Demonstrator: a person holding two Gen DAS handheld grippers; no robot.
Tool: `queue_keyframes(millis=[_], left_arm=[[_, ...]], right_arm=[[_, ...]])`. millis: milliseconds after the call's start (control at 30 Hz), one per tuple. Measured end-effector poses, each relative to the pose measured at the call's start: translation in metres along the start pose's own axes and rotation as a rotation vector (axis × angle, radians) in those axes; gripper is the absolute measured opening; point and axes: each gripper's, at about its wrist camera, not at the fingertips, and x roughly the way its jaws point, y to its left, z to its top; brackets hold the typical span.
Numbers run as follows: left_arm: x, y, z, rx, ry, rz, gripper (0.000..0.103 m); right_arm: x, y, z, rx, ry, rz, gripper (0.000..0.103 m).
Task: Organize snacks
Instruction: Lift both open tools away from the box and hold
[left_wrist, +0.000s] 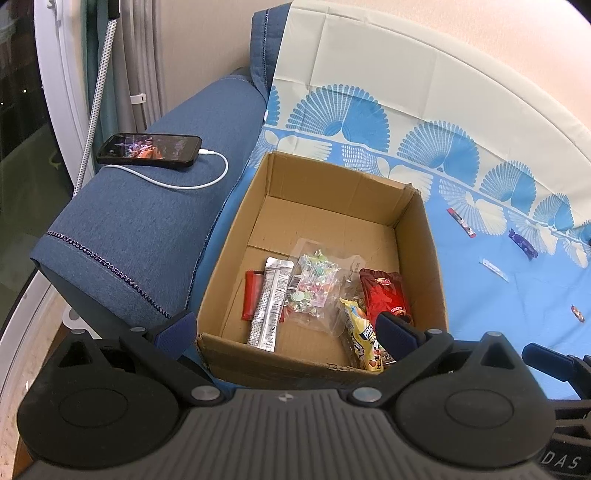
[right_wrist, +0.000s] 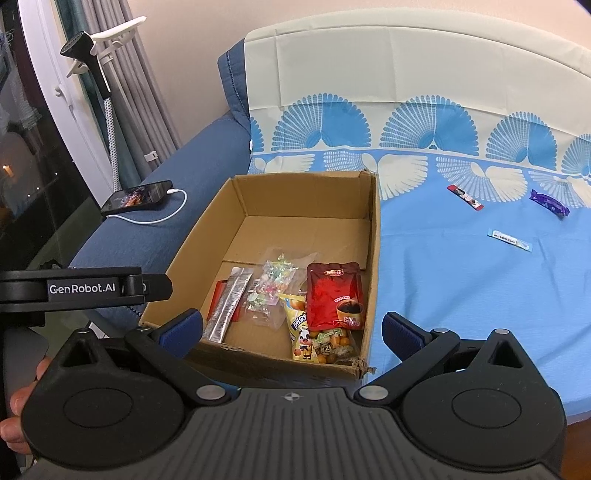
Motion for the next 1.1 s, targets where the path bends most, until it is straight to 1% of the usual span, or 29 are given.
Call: queue_keyframes(millis=[1100], left_arm=[[0.0029, -0.0019, 0.0006, 0.005, 0.007, -0.002, 0.103]], right_arm=[[0.0007, -0.0030, -0.0008, 0.008, -0.006, -0.002, 0.103]])
